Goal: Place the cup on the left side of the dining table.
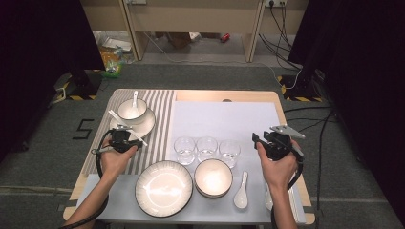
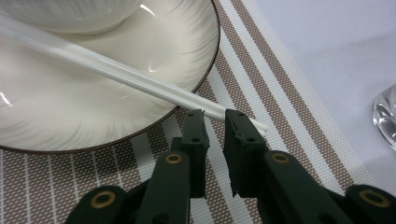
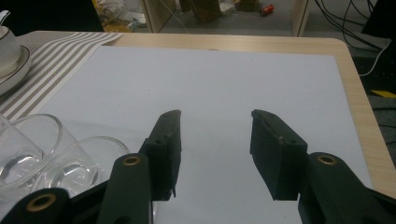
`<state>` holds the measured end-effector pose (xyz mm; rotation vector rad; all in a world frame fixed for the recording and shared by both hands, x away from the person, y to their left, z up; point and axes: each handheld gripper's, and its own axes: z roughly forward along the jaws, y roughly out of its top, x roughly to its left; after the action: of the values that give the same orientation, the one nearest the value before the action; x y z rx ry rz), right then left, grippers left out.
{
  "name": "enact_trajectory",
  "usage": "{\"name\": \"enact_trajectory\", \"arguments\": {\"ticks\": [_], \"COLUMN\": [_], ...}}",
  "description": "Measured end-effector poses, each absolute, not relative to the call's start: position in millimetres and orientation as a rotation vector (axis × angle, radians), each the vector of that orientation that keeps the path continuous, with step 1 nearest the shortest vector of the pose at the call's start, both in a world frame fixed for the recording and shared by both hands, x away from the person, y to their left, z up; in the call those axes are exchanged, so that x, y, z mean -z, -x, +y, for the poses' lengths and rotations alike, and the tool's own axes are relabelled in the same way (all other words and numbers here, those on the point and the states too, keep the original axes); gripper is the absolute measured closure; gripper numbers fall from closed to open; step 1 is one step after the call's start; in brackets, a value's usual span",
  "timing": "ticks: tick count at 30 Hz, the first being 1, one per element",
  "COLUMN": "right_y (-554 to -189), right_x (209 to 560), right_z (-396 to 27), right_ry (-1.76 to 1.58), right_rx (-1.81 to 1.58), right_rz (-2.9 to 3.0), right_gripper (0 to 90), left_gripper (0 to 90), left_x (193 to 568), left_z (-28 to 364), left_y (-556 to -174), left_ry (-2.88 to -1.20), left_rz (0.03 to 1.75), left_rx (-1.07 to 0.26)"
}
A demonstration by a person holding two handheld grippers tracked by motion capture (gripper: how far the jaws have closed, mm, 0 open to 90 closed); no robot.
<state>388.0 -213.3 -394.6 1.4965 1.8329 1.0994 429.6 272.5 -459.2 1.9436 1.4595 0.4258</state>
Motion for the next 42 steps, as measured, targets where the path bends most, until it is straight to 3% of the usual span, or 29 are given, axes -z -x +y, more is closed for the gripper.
{"name": "enact_trajectory", "arguments": {"ticks": [42], "right_y": [-387], "right_x": [394], "right_z": [-216], "right_ry": [-1.504], "right_rx": [-1.106], "right_rz": [1.828], "right_gripper": [53.7], "left_gripper": [78.6], "left_x": [454], "left_z": [228], "left_y": [-484], "left_ry": [-1.973], "left_rz": [1.398], "left_rx": [-0.378]}}
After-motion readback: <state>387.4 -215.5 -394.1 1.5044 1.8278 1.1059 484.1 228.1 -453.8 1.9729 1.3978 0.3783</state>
